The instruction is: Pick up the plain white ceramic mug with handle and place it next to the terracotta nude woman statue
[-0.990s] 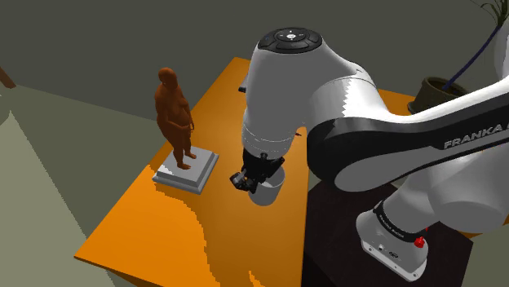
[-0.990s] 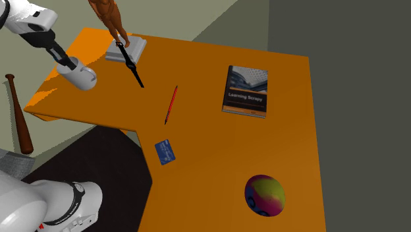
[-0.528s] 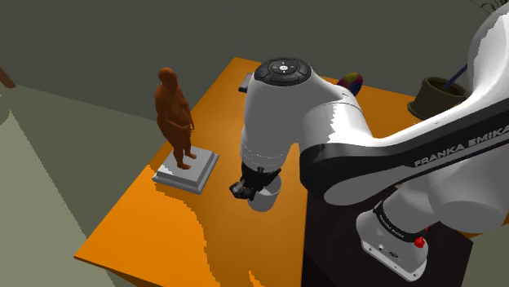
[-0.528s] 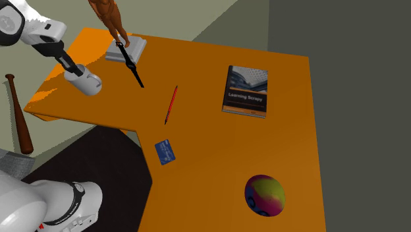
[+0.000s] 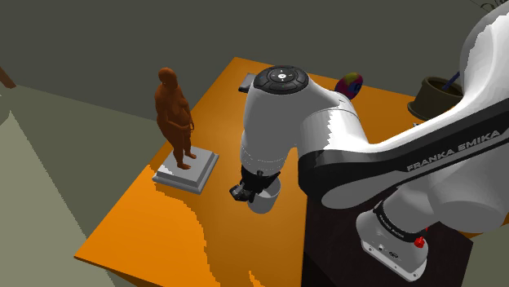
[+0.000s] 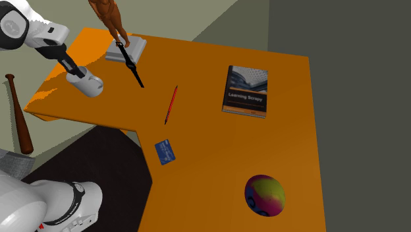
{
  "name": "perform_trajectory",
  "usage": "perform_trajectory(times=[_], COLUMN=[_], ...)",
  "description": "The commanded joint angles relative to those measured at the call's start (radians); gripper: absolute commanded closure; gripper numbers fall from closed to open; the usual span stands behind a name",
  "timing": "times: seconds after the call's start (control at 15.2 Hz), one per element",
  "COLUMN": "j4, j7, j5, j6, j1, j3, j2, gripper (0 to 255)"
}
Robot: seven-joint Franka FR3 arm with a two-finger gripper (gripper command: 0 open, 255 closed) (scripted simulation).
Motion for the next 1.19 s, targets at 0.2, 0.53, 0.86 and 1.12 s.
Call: perform_trajectory(times=[0.2,0.53,0.86,1.12], j4=[0.000,0.051,0.067,0.067], j7=[0.000,-0.023,-0.027,-0.027], j5=[0.000,0.028,0.033,0.033], j6=[0.000,-0.112,-0.141,-0.141], j1=[0.000,0.010,0.012,0.012], j3=[0.000,-0.016,-0.021,-0.021], j2=[0.000,-0.066,-0.080,-0.080], gripper=[0,0,0,0])
